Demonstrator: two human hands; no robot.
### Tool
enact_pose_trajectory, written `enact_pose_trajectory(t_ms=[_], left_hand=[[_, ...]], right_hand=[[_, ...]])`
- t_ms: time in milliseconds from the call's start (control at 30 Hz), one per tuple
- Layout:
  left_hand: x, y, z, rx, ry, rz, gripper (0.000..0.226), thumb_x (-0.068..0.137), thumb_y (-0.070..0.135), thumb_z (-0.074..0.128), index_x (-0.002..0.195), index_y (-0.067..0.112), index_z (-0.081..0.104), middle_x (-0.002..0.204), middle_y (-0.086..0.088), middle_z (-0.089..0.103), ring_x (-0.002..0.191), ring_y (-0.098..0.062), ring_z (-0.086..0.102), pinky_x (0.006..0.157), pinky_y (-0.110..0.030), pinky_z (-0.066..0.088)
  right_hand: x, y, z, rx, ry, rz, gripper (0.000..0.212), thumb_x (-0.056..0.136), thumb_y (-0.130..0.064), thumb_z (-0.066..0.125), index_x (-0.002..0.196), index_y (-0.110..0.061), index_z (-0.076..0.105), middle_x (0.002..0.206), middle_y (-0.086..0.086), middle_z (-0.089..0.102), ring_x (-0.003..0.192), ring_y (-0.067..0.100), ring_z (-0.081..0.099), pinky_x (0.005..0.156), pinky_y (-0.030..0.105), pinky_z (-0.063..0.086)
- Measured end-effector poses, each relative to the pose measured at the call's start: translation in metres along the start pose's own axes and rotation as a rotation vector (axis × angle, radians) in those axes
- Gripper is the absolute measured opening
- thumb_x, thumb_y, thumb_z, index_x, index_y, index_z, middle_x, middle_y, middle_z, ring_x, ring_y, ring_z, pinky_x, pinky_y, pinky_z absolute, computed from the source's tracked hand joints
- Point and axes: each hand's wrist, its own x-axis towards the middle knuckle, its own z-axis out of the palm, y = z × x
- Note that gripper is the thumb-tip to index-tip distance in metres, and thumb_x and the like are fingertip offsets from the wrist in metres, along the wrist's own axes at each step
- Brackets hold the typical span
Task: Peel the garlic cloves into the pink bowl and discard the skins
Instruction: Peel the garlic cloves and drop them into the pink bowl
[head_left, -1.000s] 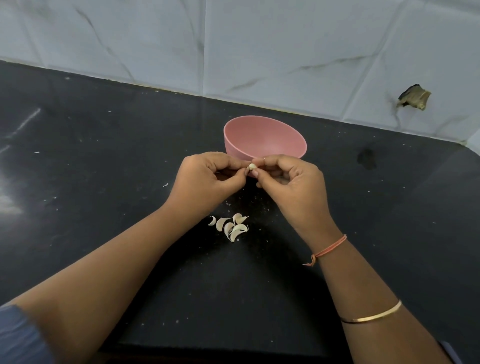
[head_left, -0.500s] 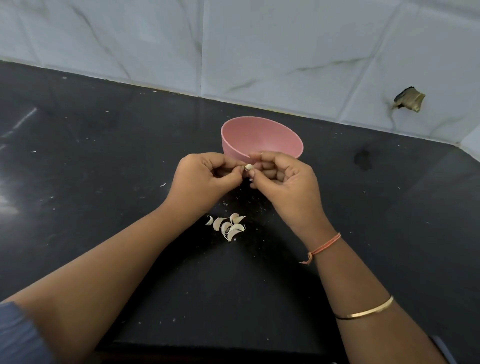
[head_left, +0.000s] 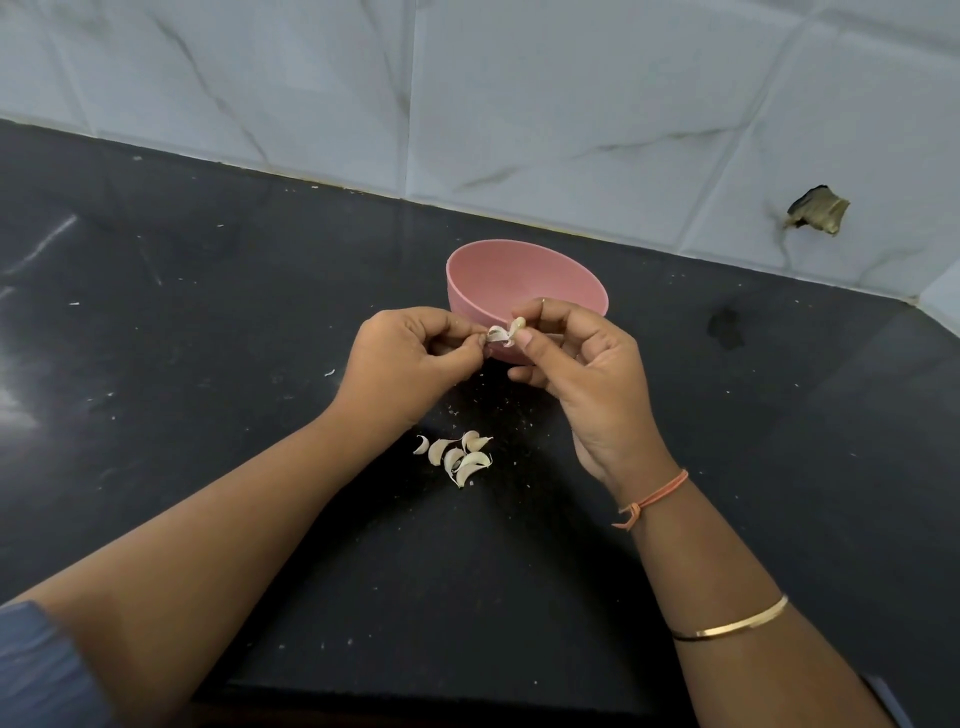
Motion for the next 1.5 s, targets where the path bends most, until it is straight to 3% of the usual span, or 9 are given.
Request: enact_pose_trajectory(t_ms=[133, 267, 433, 567, 733, 867, 1267, 1500], left_hand=[[0.0003, -0.0007, 0.0, 0.028, 0.012, -0.015, 0.02, 0.081, 0.012, 0.069, 0.077, 0.032, 0.069, 0.069, 0.007, 0.071, 0.066, -0.013, 0.067, 0.065, -0.016, 0.054], [0.0002, -0.0011, -0.0011, 0.068, 0.025, -0.039, 0.018, 0.082, 0.016, 0.068, 0.074, 0.032, 0.069, 0.064, 0.015, 0.068, 0.062, -0.004, 0.065, 0.061, -0.01, 0.05], [-0.0034, 0.0006, -0.0014, 0.111, 0.056, 0.012, 0.015, 0.083, 0.026, 0.067, 0.068, 0.027, 0.07, 0.059, 0.009, 0.066, 0.056, -0.005, 0.06, 0.053, -0.014, 0.046], [-0.0031, 0.0016, -0.0032, 0.145, 0.056, 0.081, 0.005, 0.081, 0.022, 0.071, 0.078, 0.025, 0.073, 0.07, 0.015, 0.068, 0.066, -0.001, 0.063, 0.06, -0.011, 0.049], [-0.0031, 0.0059, -0.0048, 0.146, 0.017, 0.192, 0.029, 0.081, 0.005, 0.067, 0.09, 0.033, 0.068, 0.08, 0.023, 0.065, 0.078, 0.002, 0.063, 0.068, -0.008, 0.049], [-0.0049, 0.0069, -0.0054, 0.082, -0.021, 0.23, 0.023, 0.083, 0.008, 0.067, 0.095, 0.028, 0.069, 0.084, 0.019, 0.069, 0.077, 0.002, 0.066, 0.069, -0.01, 0.05], [-0.0046, 0.0057, -0.0071, 0.119, -0.022, 0.318, 0.018, 0.081, 0.021, 0.065, 0.097, 0.028, 0.068, 0.082, 0.019, 0.067, 0.076, 0.0, 0.067, 0.068, -0.014, 0.054], [-0.0044, 0.0045, -0.0072, 0.18, -0.03, 0.308, 0.019, 0.081, 0.01, 0.07, 0.091, 0.027, 0.069, 0.078, 0.023, 0.063, 0.076, 0.002, 0.065, 0.064, -0.007, 0.049]], right_hand=[[0.0003, -0.0014, -0.0001, 0.078, 0.004, 0.022, 0.017, 0.087, 0.003, 0.058, 0.092, -0.012, 0.064, 0.087, 0.002, 0.067, 0.088, 0.027, 0.067, 0.064, 0.022, 0.053], [0.0015, -0.007, -0.0039, 0.161, 0.05, 0.047, 0.016, 0.087, 0.002, 0.056, 0.092, -0.012, 0.063, 0.087, 0.001, 0.066, 0.078, 0.011, 0.064, 0.068, 0.026, 0.055], [-0.0005, -0.0069, -0.0036, 0.138, -0.009, 0.15, 0.015, 0.089, -0.002, 0.056, 0.092, -0.012, 0.066, 0.08, 0.002, 0.069, 0.079, 0.016, 0.063, 0.065, 0.025, 0.055], [-0.0007, -0.0071, -0.0031, 0.097, -0.026, 0.184, 0.015, 0.089, -0.001, 0.056, 0.097, -0.007, 0.067, 0.081, 0.007, 0.069, 0.075, 0.013, 0.063, 0.065, 0.025, 0.056], [-0.0001, -0.0069, -0.0032, 0.104, -0.014, 0.2, 0.009, 0.085, 0.0, 0.061, 0.089, -0.008, 0.065, 0.076, 0.007, 0.069, 0.067, 0.012, 0.063, 0.061, 0.024, 0.055], [0.0001, -0.0058, -0.0029, 0.07, -0.004, 0.204, 0.007, 0.084, 0.0, 0.062, 0.088, -0.006, 0.065, 0.084, 0.015, 0.07, 0.07, 0.014, 0.064, 0.06, 0.024, 0.056], [-0.0008, -0.0051, -0.0032, -0.042, -0.007, 0.178, 0.007, 0.082, 0.0, 0.064, 0.087, -0.004, 0.066, 0.084, 0.015, 0.068, 0.07, 0.013, 0.064, 0.061, 0.024, 0.057], [-0.0009, -0.0037, -0.0023, -0.105, -0.02, 0.137, 0.005, 0.081, 0.002, 0.065, 0.085, 0.001, 0.066, 0.072, 0.005, 0.067, 0.061, 0.007, 0.064, 0.059, 0.021, 0.057]])
